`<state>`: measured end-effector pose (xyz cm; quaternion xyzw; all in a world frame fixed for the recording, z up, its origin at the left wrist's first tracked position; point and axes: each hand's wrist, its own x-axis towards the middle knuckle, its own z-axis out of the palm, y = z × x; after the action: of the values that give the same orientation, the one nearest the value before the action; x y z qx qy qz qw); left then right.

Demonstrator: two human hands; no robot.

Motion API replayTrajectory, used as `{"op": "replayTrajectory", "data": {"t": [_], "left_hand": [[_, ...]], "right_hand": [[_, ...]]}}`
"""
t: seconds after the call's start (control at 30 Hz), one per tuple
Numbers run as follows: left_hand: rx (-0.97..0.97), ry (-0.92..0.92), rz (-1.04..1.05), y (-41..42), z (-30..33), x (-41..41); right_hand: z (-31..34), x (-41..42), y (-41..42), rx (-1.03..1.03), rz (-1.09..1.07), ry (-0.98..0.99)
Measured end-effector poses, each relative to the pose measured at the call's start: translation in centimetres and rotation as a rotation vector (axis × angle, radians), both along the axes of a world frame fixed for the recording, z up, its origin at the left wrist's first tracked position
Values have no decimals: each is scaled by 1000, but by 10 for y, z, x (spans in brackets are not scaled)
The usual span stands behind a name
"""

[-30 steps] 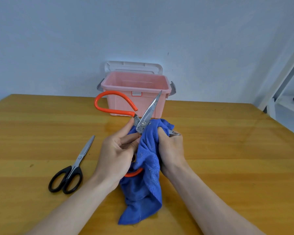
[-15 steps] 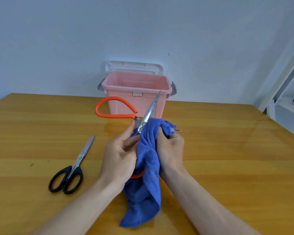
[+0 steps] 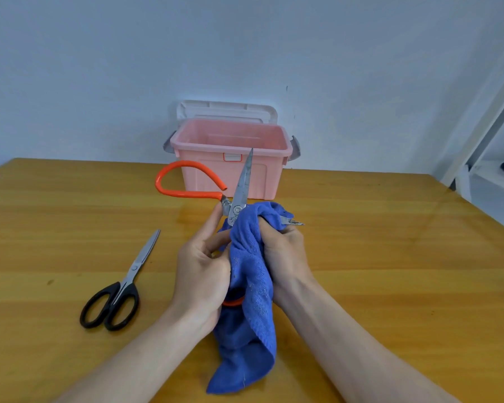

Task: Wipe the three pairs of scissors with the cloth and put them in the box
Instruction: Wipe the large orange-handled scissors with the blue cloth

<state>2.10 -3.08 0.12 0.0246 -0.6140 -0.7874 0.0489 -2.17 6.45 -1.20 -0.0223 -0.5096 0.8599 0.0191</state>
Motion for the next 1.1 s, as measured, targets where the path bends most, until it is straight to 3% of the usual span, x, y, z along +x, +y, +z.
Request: {"op": "replayTrajectory", "data": {"t": [0.23,0.5,0.77,0.97,1.1], "left_hand": [[141,6,-5,0,5,0],[53,49,-16,0,4,1],[202,0,-76,-1,6,1],[122,12,-41,-3,4,-2],[111,10,-46,-2,2,-2]], "right_hand": [[10,2,5,149,-76,10],[9,2,5,12,-1,91],[15,3,9,145,-111,132],[12,3,0,68,-32,92],[14,4,4,170,-135,149]]}}
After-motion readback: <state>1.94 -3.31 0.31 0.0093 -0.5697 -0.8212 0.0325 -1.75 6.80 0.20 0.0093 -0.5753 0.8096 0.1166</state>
